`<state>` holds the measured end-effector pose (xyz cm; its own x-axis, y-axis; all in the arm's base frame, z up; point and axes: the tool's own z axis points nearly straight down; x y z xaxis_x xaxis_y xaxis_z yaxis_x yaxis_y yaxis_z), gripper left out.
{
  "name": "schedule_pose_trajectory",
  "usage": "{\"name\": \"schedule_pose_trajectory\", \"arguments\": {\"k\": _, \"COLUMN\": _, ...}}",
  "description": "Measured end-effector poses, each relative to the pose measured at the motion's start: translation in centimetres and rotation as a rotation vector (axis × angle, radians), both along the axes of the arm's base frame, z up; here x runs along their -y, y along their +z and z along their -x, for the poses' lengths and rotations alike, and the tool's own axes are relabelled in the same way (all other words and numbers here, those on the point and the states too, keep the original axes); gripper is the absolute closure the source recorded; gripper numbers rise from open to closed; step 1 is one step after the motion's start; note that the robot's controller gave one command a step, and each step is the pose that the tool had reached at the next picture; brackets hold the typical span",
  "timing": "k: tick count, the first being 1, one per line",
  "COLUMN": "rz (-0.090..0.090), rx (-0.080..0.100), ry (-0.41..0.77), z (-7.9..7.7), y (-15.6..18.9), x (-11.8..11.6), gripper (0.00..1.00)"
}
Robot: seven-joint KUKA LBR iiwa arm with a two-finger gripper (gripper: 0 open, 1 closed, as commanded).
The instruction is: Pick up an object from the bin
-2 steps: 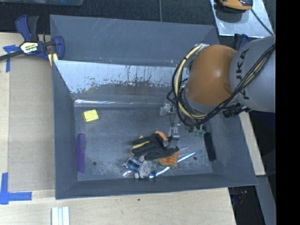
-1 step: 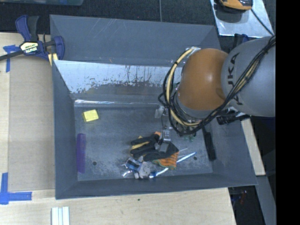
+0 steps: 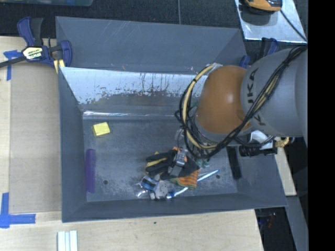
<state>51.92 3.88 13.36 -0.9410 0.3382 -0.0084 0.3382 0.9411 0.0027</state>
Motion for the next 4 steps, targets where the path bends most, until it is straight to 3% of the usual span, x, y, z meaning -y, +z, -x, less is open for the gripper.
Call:
{"name": "schedule_pose_trajectory", "arguments": {"k": 1, "rz": 0.000, "rx": 0.009, "ry": -0.010, "z": 1.9, "y": -6.4, "x": -2.6, "gripper": 0.00}}
{"name": "schedule_pose_trajectory", "arguments": {"k": 2, "rz": -0.004, "rx": 0.028, "ry": -0.199, "z": 2.1, "y": -5.9, "x": -4.9, "gripper": 1.00}}
{"name": "schedule_pose_trajectory", "arguments": {"k": 4, "rz": -0.004, "rx": 0.031, "ry": -0.198, "z": 2.1, "y": -5.2, "x": -4.9, "gripper": 1.00}}
